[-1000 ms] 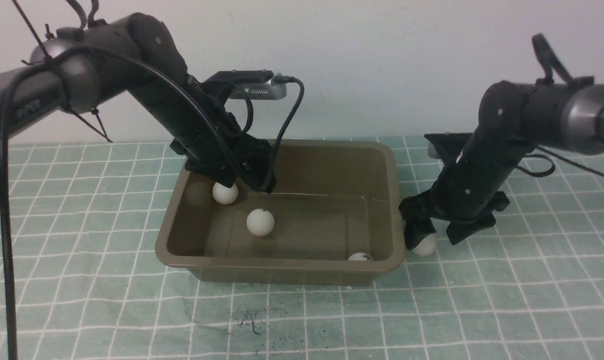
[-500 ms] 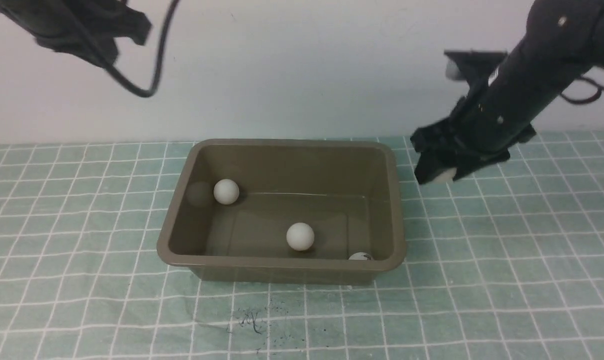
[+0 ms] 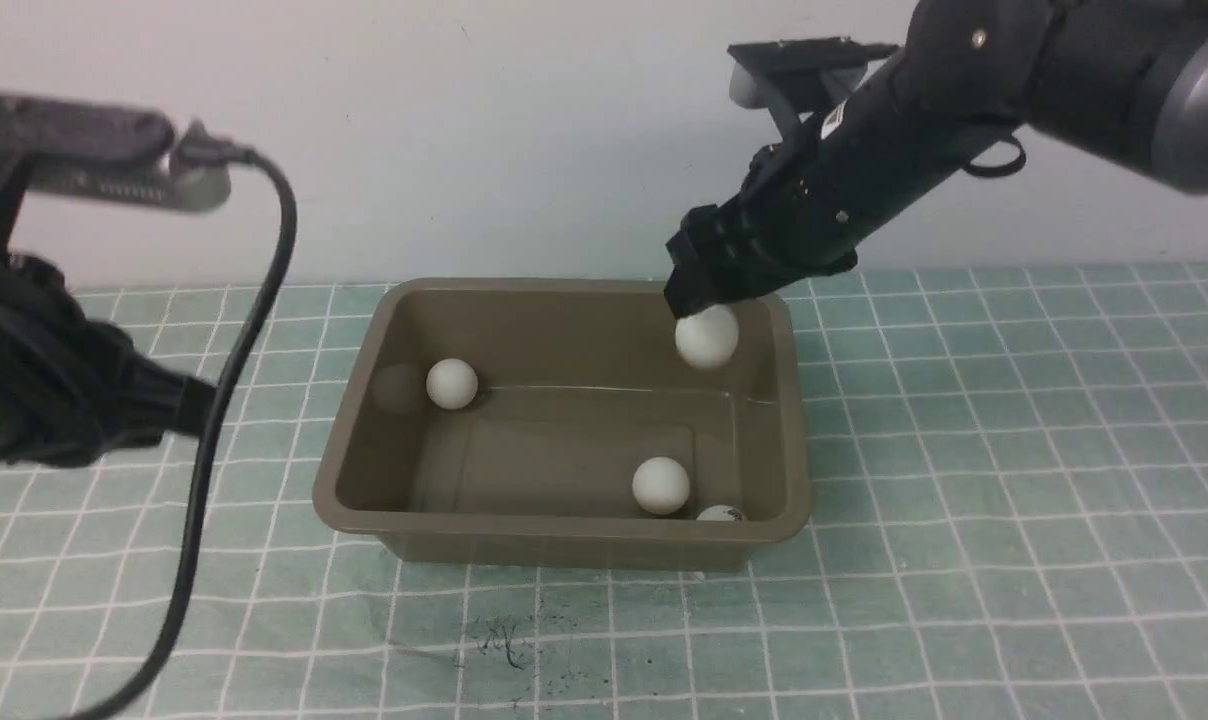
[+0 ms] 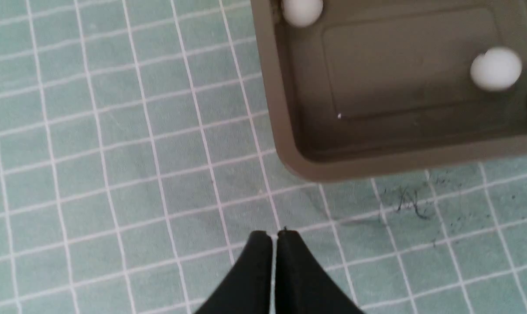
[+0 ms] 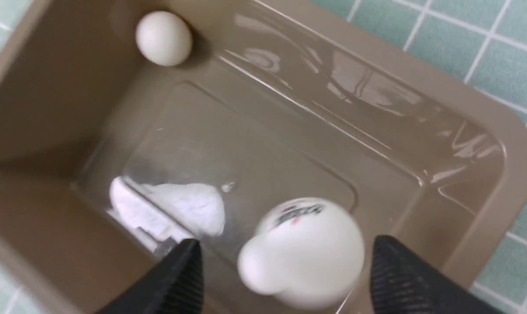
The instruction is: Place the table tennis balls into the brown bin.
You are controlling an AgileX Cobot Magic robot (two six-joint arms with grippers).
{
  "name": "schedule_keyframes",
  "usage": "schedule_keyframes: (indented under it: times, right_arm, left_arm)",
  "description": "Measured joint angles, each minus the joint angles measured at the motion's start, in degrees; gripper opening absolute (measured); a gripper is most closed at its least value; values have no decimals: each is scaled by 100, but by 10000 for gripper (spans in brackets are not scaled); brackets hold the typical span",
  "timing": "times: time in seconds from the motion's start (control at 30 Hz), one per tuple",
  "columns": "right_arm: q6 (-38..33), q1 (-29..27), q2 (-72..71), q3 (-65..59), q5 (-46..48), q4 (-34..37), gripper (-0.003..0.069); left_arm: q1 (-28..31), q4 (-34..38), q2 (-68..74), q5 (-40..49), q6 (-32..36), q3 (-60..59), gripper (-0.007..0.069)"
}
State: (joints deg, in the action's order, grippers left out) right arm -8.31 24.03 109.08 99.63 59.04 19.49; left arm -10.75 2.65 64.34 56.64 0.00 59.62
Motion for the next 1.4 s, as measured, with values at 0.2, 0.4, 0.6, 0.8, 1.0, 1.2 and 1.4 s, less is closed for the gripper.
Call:
schedule_keyframes:
  times: [0.2,0.4,0.6,0.8,1.0,1.2,1.4]
  right_arm:
    - [300,0,-982,480,1064,-489,344]
    - [652,0,-3120,364,1279,-1073,15]
    - [1284,0,-5762,-1657,556,-2025,-12]
    - [2185,0,-8114,-4387,-1531,-2917,-13]
    - [3792,0,-10525,-6696,-2372,-4109,-13]
    - [5033,0,-10989,-7325,-2411,-5126,-13]
    - [5151,0,-10989,-7325,-2426,-5390,-13]
  left_arm:
    - [0,0,-153,-222,0,-575,-5]
    - [0,239,-202,-544,0,-588,-5]
    - [0,564,-209,-802,137,-588,-5]
    - [0,907,-209,-939,475,-588,-5]
    - [0,1358,-244,-1010,951,-602,-5]
    - [-7,1964,-1021,-1559,1480,-866,-5]
    - [-24,2193,-2530,-1849,1703,-1493,-5]
